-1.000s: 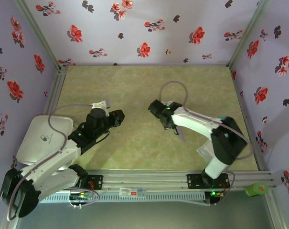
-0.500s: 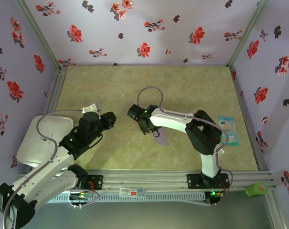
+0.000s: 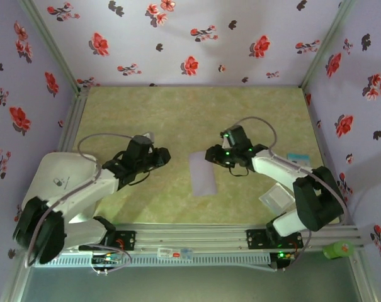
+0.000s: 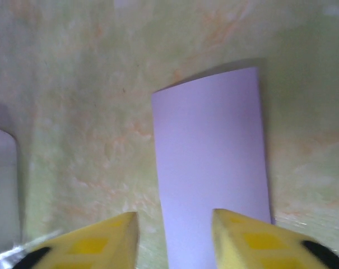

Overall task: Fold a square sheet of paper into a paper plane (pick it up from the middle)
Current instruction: Turn over the paper at the center of the table.

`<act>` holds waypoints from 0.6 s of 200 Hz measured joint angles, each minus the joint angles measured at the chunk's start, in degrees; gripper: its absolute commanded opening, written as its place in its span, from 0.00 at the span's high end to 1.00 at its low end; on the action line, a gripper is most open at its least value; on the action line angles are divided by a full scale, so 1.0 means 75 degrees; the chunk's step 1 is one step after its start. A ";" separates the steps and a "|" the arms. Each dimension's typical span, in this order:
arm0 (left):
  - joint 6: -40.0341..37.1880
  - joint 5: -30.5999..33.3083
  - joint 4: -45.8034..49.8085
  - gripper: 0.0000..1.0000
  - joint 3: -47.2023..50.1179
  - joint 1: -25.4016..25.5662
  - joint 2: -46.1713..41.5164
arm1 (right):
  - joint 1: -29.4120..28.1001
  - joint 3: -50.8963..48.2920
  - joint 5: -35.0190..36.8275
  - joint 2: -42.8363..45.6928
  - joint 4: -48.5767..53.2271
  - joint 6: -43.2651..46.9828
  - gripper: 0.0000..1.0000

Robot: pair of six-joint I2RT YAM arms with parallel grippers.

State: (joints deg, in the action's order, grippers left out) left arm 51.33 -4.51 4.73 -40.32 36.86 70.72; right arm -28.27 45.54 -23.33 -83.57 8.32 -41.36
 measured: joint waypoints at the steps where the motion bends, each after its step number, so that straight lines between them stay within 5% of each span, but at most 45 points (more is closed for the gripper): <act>1: 0.0000 -0.0047 -0.0012 0.68 -0.0015 0.0000 0.0058 | 0.0047 -0.0044 -0.0044 0.0000 -0.0035 -0.0032 0.75; 14: 0.0035 -0.0391 -0.0172 0.67 -0.0096 0.0029 0.0562 | 0.0358 -0.0396 -0.0385 0.0000 -0.0195 -0.0134 0.86; 41: 0.0189 -0.0994 -0.0484 0.67 -0.0230 0.0160 0.1483 | 0.0589 -0.0822 -0.0813 -0.0020 -0.0219 -0.0187 0.93; 120: 0.0743 -0.2177 -0.1792 0.69 -0.0562 0.0627 0.3045 | 0.0586 -0.0997 -0.1582 -0.0810 -0.1023 -0.0574 0.94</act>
State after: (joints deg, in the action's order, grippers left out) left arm 56.90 -20.84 -8.71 -44.53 41.56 93.56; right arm -23.88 38.06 -35.20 -89.65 0.64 -45.67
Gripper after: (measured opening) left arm 0.314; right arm 0.062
